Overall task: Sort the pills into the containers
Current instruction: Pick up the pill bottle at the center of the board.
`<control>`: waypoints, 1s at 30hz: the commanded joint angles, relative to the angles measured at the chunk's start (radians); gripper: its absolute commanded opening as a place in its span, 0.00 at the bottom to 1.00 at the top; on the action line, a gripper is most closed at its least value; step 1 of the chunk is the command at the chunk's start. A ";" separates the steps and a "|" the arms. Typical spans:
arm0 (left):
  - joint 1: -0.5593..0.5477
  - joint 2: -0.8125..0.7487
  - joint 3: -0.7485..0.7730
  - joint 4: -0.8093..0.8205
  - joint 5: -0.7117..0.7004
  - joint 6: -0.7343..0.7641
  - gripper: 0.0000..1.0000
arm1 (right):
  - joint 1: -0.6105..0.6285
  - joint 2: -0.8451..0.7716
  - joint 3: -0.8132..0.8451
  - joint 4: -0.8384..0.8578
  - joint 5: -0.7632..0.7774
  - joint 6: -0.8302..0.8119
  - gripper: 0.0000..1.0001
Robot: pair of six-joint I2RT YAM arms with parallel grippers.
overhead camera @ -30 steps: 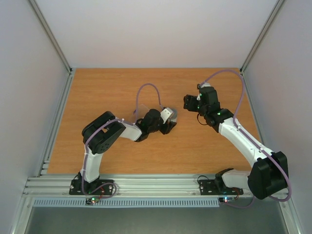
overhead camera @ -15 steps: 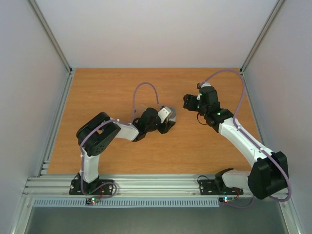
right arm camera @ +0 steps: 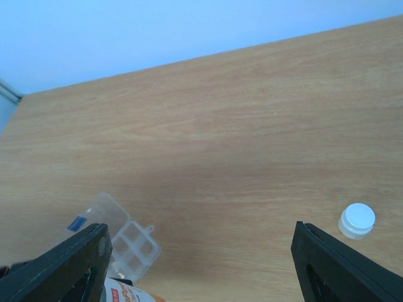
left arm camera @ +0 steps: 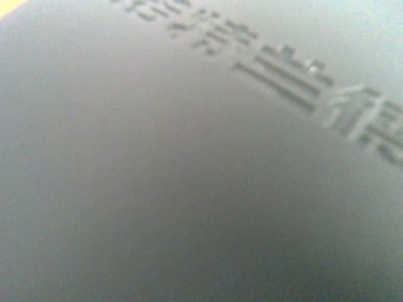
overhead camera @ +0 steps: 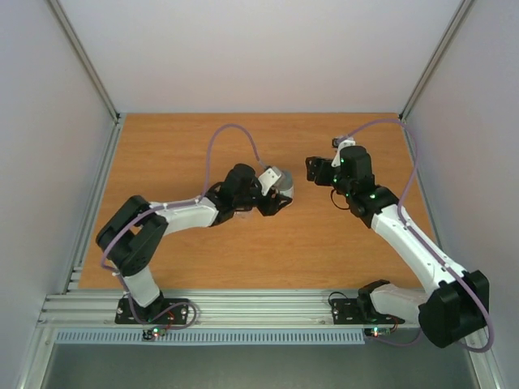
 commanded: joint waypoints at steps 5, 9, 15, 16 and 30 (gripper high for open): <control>0.034 -0.157 0.171 -0.349 0.226 0.009 0.44 | 0.003 -0.174 -0.029 -0.015 -0.173 -0.046 0.82; 0.043 -0.203 0.228 -0.496 0.298 0.020 0.44 | 0.003 -0.251 -0.016 -0.054 -0.236 -0.057 0.82; 0.073 -0.266 0.270 -0.632 0.371 0.039 0.44 | 0.004 -0.361 0.008 -0.114 -0.346 -0.075 0.84; 0.077 -0.277 0.271 -0.645 0.385 0.040 0.44 | 0.003 -0.379 0.012 -0.121 -0.384 -0.086 0.84; 0.080 -0.405 0.268 -0.777 0.506 0.073 0.43 | 0.004 -0.390 0.088 -0.222 -0.790 -0.211 0.83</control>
